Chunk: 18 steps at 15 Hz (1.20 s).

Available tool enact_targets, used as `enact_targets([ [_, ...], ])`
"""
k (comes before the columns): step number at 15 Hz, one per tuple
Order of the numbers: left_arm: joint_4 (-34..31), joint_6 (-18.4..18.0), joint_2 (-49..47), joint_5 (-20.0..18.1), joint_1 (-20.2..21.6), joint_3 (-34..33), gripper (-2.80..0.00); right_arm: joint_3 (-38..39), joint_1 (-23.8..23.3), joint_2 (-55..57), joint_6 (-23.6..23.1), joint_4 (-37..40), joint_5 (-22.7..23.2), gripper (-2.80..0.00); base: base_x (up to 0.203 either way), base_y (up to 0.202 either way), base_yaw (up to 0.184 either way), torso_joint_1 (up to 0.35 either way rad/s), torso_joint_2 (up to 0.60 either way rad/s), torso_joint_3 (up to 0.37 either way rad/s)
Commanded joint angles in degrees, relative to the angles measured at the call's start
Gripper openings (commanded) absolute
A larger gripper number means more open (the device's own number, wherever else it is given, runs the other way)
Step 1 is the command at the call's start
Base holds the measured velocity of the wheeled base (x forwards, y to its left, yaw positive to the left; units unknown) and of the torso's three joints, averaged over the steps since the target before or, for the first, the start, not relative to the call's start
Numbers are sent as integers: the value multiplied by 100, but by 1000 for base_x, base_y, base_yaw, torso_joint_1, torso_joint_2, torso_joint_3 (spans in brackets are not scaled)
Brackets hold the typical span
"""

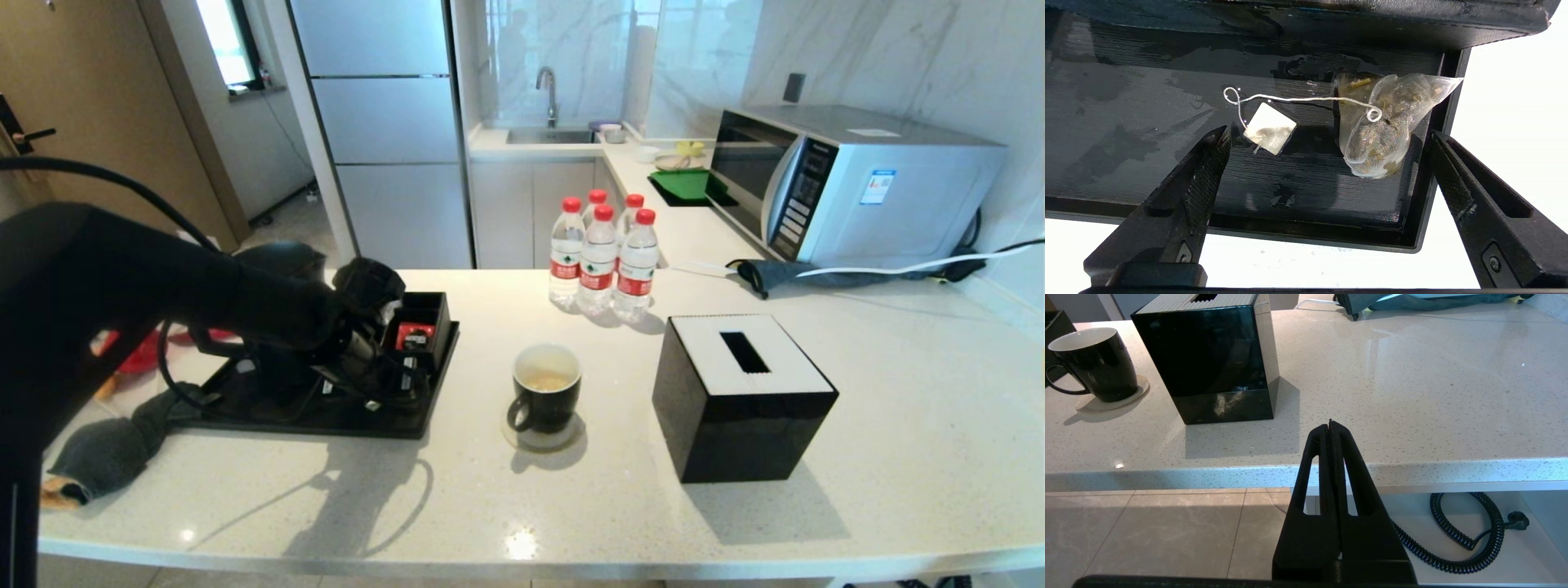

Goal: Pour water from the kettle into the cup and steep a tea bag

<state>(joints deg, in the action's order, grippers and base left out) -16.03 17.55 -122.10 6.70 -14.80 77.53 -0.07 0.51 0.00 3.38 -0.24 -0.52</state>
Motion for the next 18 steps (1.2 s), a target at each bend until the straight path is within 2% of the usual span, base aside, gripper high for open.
enact_targets([
  [1, -14, 11, -15, 7, -5, -1, 0, -1, 2, 0, 5, -2, 0, -280, 0, 0, 0, 0, 0, 0],
  [7, -6, 11, -24, 7, -14, -32, 0, -1, 2, 0, -4, -2, 0, -280, 0, 0, 0, 0, 0, 0],
  [8, -5, 11, -15, 7, -14, -63, -280, 7, 2, 0, -3, -2, 0, -280, 0, 0, 0, 0, 0, 0],
  [18, -14, 11, 73, -29, -5, -160, -280, -1, 2, 0, 5, -2, 0, -280, 0, 0, 0, 0, 0, 0],
])
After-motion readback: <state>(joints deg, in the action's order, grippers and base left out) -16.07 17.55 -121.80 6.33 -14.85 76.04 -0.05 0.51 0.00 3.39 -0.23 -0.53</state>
